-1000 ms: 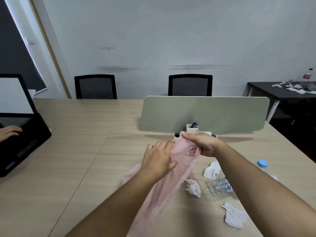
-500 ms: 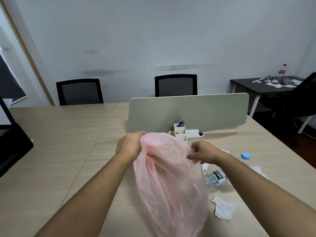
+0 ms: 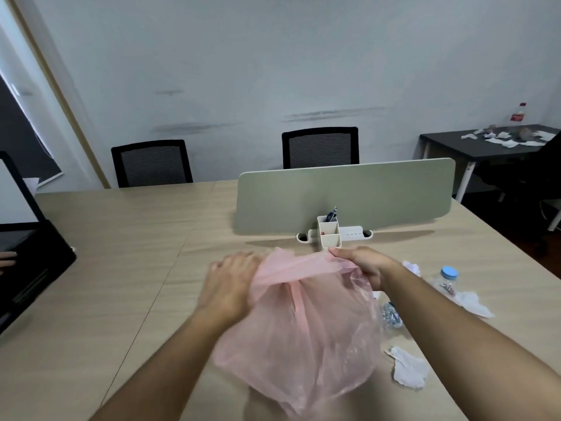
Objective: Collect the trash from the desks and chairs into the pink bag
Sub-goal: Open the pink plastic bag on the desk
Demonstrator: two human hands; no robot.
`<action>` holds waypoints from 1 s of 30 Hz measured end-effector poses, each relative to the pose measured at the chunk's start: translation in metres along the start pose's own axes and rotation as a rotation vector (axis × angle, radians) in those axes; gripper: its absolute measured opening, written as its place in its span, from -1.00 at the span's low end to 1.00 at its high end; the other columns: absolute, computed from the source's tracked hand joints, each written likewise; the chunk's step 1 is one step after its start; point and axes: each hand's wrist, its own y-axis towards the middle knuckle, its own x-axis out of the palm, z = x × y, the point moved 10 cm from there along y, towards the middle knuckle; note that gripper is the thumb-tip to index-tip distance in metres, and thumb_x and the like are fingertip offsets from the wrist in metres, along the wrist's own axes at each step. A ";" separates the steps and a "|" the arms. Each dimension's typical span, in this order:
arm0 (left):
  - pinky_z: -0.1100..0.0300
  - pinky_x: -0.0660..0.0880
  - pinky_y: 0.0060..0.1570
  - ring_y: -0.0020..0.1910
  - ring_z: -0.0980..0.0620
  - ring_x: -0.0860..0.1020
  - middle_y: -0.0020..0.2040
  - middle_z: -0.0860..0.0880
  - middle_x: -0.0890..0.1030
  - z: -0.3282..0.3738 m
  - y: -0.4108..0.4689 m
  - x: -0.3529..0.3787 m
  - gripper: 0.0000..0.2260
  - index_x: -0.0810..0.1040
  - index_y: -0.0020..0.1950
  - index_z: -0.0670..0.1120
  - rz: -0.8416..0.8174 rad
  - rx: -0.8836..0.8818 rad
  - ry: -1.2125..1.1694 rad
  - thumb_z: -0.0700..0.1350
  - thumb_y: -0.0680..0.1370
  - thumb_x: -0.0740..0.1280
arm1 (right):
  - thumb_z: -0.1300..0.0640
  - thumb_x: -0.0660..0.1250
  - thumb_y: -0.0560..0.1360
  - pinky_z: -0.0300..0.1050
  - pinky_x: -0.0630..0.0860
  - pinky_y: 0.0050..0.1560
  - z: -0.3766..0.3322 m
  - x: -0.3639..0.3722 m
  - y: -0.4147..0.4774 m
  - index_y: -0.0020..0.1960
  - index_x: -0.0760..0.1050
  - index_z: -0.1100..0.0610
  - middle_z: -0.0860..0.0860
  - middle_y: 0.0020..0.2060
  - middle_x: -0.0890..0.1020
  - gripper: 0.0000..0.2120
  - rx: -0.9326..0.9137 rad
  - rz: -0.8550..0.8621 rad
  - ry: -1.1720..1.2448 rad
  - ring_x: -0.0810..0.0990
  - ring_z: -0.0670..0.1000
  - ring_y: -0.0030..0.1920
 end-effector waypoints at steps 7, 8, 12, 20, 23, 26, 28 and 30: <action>0.18 0.36 -0.39 -0.42 0.02 0.55 -0.39 0.04 0.57 0.091 0.024 -0.008 -0.83 0.57 -0.24 0.00 0.214 0.157 0.130 -0.11 0.22 0.47 | -0.14 0.41 0.41 -0.26 0.35 -0.38 -0.049 0.049 -0.021 -0.12 0.53 0.14 0.00 -0.34 0.57 -0.67 -0.181 -0.070 -0.177 0.48 -0.05 -0.39; 0.19 0.35 -0.41 -0.44 0.01 0.56 -0.43 0.03 0.56 0.082 0.030 -0.008 -0.88 0.55 -0.29 -0.01 0.207 0.123 0.127 -0.13 0.22 0.43 | -0.14 0.38 0.45 -0.27 0.38 -0.33 -0.059 0.045 -0.030 -0.07 0.54 0.13 -0.01 -0.28 0.56 -0.69 -0.264 -0.019 -0.278 0.51 -0.06 -0.32; 0.11 0.44 -0.25 -0.16 -0.10 0.64 -0.16 -0.06 0.66 0.046 0.052 -0.026 -0.84 0.57 -0.07 -0.06 0.159 -0.069 -0.004 -0.25 0.41 0.30 | -0.07 0.49 0.38 -0.35 0.39 -0.23 -0.057 0.034 -0.056 0.15 0.46 0.07 -0.08 -0.19 0.50 -0.57 -0.424 0.033 -0.657 0.47 -0.12 -0.20; 0.09 0.40 -0.08 0.11 -0.13 0.53 0.13 -0.04 0.59 0.002 0.075 -0.036 -0.74 0.53 0.10 0.00 0.095 -0.224 -0.147 -0.23 0.54 0.13 | 0.22 0.37 0.50 -0.18 0.41 -0.36 -0.022 0.010 -0.053 -0.23 0.57 0.17 0.08 -0.33 0.62 -0.87 -0.357 -0.013 -0.489 0.52 -0.09 -0.43; 0.11 0.38 -0.14 0.06 -0.15 0.54 0.08 -0.06 0.61 -0.024 0.067 -0.030 -0.77 0.53 0.00 0.01 0.056 -0.278 -0.181 -0.24 0.52 0.15 | 0.19 0.30 0.54 -0.25 0.39 -0.49 -0.022 -0.002 -0.047 -0.18 0.51 0.19 0.06 -0.40 0.63 -0.86 -0.264 -0.052 -0.165 0.58 -0.07 -0.48; 0.15 0.34 -0.22 -0.02 -0.16 0.54 0.01 -0.07 0.62 -0.051 0.048 -0.017 -0.80 0.48 -0.09 -0.01 -0.014 -0.331 -0.169 -0.27 0.50 0.14 | 0.21 0.30 0.52 -0.23 0.52 -0.53 -0.013 -0.012 -0.039 -0.20 0.50 0.26 0.07 -0.51 0.60 -0.85 -0.125 -0.039 0.060 0.56 -0.04 -0.57; 0.16 0.31 -0.24 -0.05 -0.15 0.52 -0.01 -0.07 0.62 -0.067 0.033 -0.010 -0.80 0.45 -0.14 -0.02 -0.030 -0.358 -0.167 -0.30 0.47 0.14 | 0.21 0.28 0.55 -0.17 0.61 -0.40 -0.006 -0.017 -0.032 -0.15 0.53 0.27 0.09 -0.45 0.64 -0.84 -0.051 -0.010 0.086 0.61 -0.02 -0.50; 0.16 0.29 -0.27 -0.11 -0.14 0.48 -0.04 -0.06 0.61 -0.076 0.020 -0.006 -0.77 0.40 -0.17 0.00 -0.043 -0.372 -0.148 -0.33 0.44 0.14 | 0.20 0.28 0.55 -0.09 0.63 -0.25 -0.004 -0.015 -0.024 -0.05 0.54 0.27 0.11 -0.33 0.68 -0.87 -0.030 -0.004 0.072 0.66 0.02 -0.39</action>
